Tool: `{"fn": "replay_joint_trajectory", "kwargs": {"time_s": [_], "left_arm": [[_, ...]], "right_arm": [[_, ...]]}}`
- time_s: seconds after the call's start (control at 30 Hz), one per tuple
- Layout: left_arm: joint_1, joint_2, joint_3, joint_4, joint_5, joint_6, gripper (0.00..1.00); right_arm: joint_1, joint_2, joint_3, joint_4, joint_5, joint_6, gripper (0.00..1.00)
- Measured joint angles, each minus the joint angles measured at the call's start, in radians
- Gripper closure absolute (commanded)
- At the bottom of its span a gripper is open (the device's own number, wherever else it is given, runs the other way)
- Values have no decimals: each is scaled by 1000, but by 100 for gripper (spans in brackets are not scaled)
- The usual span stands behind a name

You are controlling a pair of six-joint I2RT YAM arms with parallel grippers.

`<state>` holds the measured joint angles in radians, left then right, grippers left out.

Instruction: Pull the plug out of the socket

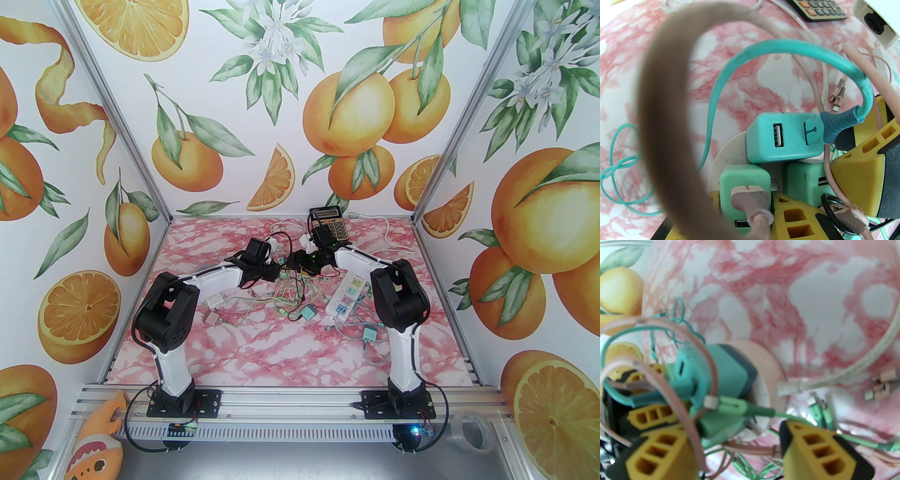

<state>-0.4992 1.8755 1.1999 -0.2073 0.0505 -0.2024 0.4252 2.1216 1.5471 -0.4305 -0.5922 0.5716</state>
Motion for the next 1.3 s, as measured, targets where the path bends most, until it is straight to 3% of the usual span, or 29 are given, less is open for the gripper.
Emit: {"fn": "replay_joint_trajectory", "kwargs": {"time_s": [0.4, 0.67, 0.77, 1.13, 1.3], "left_arm": [[-4, 0, 0, 1, -10, 2, 88], [-84, -12, 0, 1, -187, 56, 95], [-90, -13, -1, 1, -203, 51, 96], [29, -14, -5, -8, 34, -60, 97], [40, -16, -5, -16, 64, -71, 97]], "right_arm": [[13, 0, 47, -98, 81, -74, 42], [11, 0, 66, -145, 106, -99, 42], [11, 0, 74, -161, 114, -103, 42], [42, 14, 113, -180, 164, -129, 42], [48, 19, 127, -194, 174, -134, 42]]}}
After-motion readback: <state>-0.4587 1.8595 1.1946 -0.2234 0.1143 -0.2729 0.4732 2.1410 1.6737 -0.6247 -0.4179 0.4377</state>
